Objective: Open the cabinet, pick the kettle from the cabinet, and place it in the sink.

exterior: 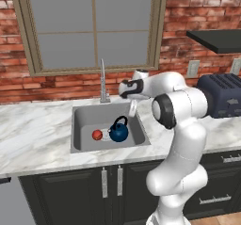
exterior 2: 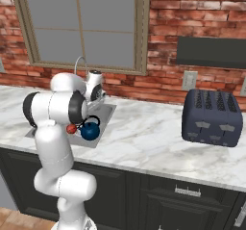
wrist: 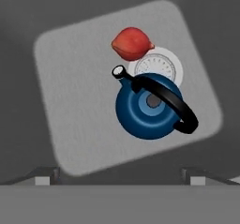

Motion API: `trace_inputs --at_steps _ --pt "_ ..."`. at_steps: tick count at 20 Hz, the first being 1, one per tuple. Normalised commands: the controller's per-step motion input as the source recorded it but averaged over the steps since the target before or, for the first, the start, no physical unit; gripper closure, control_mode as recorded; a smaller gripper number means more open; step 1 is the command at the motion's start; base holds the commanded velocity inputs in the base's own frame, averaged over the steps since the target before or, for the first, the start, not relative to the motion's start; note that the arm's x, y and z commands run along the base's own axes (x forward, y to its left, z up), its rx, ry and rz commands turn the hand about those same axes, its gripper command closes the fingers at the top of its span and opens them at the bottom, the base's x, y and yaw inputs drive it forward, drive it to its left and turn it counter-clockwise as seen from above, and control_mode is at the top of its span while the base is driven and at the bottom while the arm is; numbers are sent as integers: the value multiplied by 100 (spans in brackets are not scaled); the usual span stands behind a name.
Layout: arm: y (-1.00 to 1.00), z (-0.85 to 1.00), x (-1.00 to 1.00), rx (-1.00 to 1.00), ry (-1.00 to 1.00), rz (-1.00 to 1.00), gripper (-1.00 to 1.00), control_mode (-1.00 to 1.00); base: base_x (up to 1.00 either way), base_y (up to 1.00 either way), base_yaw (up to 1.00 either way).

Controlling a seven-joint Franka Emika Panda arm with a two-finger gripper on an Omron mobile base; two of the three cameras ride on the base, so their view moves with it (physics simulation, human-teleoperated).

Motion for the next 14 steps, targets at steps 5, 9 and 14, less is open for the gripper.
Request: trace_inputs --at_steps 5,9,14 --pt "-14 34 -35 -8 0 -6 -100 -100 0 0 0" --pt "-13 30 -44 -5 -4 -3 -100 -100 0 0 0" --pt "-9 27 -49 -2 -10 -6 -100 -100 0 0 0"
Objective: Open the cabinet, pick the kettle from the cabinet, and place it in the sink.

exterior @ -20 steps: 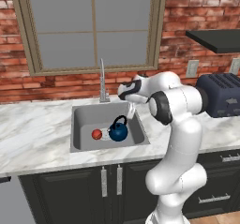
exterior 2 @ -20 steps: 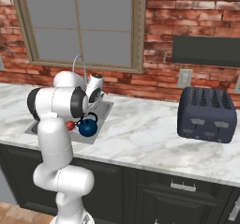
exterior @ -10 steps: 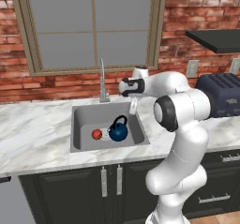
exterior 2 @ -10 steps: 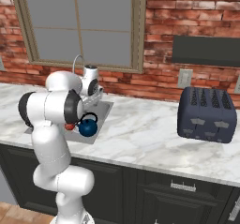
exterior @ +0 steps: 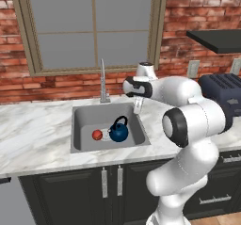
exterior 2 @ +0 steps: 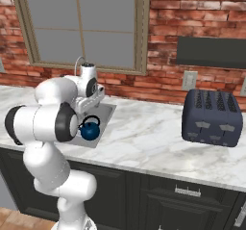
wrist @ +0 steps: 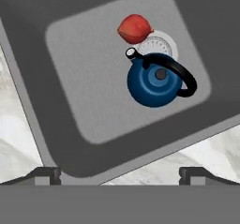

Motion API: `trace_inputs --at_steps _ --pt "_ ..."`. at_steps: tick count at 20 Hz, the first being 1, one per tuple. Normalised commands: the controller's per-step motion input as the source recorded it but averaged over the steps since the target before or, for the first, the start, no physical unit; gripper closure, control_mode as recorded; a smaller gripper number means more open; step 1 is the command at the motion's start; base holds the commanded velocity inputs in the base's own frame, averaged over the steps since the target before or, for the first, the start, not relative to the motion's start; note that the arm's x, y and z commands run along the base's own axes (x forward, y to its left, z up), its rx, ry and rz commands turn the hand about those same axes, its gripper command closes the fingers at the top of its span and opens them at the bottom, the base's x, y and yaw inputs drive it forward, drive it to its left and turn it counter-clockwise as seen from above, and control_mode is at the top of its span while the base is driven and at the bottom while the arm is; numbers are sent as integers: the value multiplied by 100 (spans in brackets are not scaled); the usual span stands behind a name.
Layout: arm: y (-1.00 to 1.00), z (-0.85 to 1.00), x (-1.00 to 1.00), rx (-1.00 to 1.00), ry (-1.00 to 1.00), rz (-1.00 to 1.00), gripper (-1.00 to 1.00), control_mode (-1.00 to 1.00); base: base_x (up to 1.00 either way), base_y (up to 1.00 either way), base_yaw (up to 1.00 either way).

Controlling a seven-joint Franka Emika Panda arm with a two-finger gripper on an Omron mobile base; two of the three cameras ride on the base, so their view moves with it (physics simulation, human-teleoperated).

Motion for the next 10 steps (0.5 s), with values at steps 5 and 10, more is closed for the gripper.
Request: trace_inputs --at_steps 5,10 --pt "-8 31 -45 -1 -1 -8 -100 -100 0 0 0" --pt "-8 34 -40 0 0 -8 -100 -100 0 0 0"
